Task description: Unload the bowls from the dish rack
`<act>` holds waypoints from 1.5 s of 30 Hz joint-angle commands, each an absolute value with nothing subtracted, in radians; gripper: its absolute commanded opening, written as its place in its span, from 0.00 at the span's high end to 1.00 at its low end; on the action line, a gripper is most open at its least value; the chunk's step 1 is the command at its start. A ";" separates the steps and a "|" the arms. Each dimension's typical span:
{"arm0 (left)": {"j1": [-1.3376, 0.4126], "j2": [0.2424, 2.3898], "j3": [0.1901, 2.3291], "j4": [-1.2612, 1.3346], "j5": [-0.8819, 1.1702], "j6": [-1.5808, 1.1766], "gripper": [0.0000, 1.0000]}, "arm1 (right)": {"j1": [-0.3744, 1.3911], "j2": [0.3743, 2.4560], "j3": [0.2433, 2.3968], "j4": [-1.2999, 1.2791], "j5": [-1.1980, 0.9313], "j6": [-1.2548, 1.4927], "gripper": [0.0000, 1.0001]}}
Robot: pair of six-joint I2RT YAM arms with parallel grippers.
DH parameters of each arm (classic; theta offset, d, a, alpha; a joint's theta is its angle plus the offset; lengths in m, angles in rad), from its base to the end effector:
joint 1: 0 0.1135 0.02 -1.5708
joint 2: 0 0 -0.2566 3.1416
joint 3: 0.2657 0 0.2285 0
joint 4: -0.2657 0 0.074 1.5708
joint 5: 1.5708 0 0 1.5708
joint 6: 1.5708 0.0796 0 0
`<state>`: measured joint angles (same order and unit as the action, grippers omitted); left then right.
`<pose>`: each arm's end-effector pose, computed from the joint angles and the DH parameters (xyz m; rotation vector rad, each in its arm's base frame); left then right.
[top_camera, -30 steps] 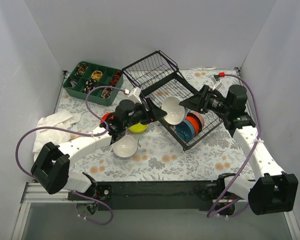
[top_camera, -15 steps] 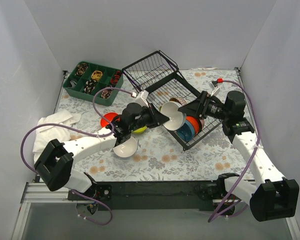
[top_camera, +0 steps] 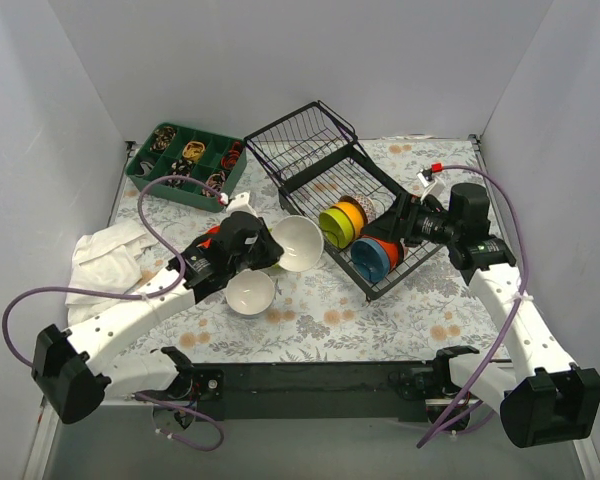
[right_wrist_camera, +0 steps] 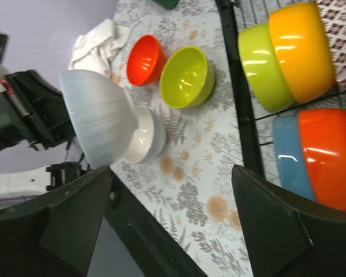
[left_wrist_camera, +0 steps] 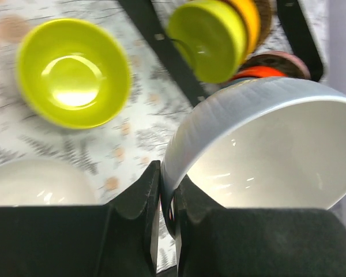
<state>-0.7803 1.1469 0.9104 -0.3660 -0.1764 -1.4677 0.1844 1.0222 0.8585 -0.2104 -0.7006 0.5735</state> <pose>0.2006 -0.1789 0.2677 -0.9043 2.1990 -1.0357 0.2256 0.0943 0.3064 -0.1008 2.0335 1.1689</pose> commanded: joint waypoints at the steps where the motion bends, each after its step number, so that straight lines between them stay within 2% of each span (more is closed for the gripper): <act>1: -0.776 1.042 0.986 -0.707 -0.340 -1.460 1.00 | 0.183 1.023 0.957 -0.394 -0.557 0.350 0.07; 5: -0.761 1.034 0.977 -0.892 -0.344 -1.502 1.00 | 0.183 1.028 0.963 -0.417 -0.515 0.301 0.07; 11: -0.749 1.075 0.985 -1.014 -0.379 -1.508 1.00 | 0.181 1.052 0.976 -0.423 -0.495 0.275 0.07; 28: -0.650 1.161 0.877 -0.888 -0.276 -1.470 1.00 | 0.181 1.040 0.942 -0.422 -0.499 0.273 0.08; 30: -0.640 1.161 0.865 -0.887 -0.265 -1.476 0.96 | 0.181 1.037 0.936 -0.422 -0.508 0.273 0.08; 33: -0.638 1.155 0.847 -0.881 -0.256 -1.499 0.82 | 0.183 1.037 0.927 -0.422 -0.505 0.273 0.08; 45: -0.637 1.060 0.798 -0.905 -0.262 -1.562 0.47 | 0.181 1.066 0.943 -0.420 -0.492 0.256 0.08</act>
